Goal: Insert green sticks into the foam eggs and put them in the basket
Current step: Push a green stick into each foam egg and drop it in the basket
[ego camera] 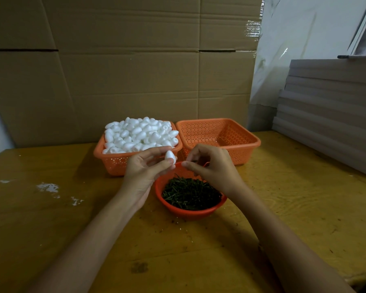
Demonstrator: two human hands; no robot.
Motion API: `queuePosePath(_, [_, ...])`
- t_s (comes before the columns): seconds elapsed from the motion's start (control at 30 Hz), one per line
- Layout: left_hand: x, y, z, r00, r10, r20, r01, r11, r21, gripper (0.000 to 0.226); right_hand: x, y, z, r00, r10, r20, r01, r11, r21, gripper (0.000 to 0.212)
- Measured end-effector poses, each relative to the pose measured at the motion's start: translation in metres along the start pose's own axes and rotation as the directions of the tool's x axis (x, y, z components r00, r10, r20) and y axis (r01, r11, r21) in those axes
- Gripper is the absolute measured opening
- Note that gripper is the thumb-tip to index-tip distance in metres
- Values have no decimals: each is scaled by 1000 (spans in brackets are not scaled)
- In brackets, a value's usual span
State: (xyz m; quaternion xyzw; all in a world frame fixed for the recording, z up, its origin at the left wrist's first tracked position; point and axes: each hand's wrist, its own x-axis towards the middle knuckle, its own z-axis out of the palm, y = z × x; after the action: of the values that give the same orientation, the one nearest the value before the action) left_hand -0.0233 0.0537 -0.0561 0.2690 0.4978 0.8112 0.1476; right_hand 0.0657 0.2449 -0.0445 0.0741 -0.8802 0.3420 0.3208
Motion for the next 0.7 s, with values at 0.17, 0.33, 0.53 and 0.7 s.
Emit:
queuePosePath(0.17, [-1, 0, 1, 1000, 12, 20, -12, 1000, 19, 30, 0, 1, 0, 1000, 1, 4, -1, 1000, 2, 15])
queuePosePath(0.33, [-1, 1, 3, 998, 20, 53, -22, 999, 34, 29, 0, 1, 0, 1000, -3, 2, 3, 1000, 2, 15])
queuePosePath(0.53, [-2, 0, 2, 998, 14, 62, -15, 1000, 10, 27, -1, 0, -1, 1000, -18, -2, 18, 1000, 8, 14])
queuePosePath(0.7, [-2, 0, 2, 999, 27, 44, -28, 999, 21, 26, 0, -1, -1, 1000, -10, -3, 10, 1000, 7, 14])
